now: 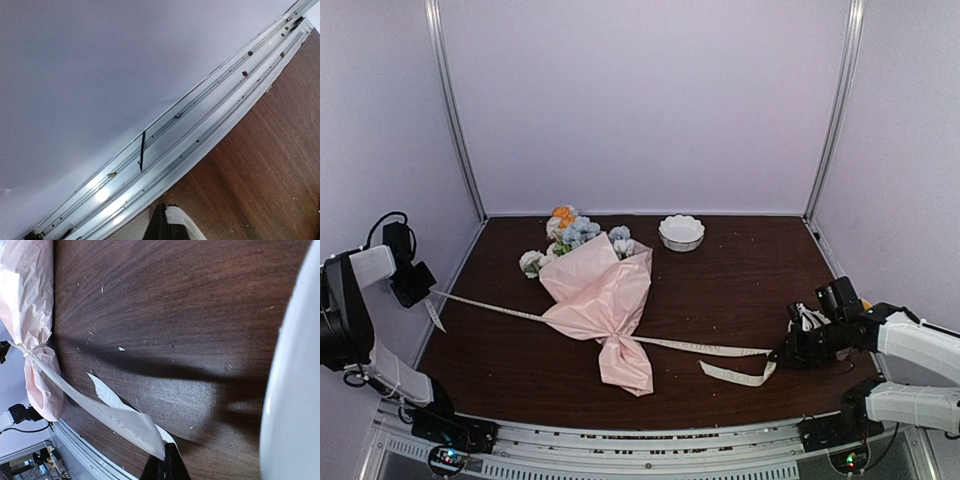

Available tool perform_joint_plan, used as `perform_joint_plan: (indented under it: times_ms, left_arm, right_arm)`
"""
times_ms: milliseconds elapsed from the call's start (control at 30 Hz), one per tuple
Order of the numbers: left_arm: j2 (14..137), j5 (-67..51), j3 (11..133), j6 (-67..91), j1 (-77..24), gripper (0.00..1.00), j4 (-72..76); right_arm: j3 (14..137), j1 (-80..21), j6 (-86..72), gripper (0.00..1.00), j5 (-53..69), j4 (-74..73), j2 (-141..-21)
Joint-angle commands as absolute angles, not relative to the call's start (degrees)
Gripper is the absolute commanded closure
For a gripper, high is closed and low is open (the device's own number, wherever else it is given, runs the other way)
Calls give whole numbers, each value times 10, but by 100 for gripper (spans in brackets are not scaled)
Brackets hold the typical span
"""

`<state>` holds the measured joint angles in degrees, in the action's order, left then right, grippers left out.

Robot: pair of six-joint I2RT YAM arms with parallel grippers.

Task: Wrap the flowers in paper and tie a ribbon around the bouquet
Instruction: Tie the ribbon around the folded bouquet.

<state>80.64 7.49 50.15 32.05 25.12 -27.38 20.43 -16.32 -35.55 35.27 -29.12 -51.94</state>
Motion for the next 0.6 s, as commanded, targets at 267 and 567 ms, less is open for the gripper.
perform_joint_plan:
  times_ms: [267,567]
  left_arm:
    - [650,262,401,378,-40,100,-228]
    - [453,293,364,331,-340,100,-251]
  right_arm:
    - [397,-331,-297,100,212,-306,-598]
    - [529,-404,-238,100,267,-240,-705]
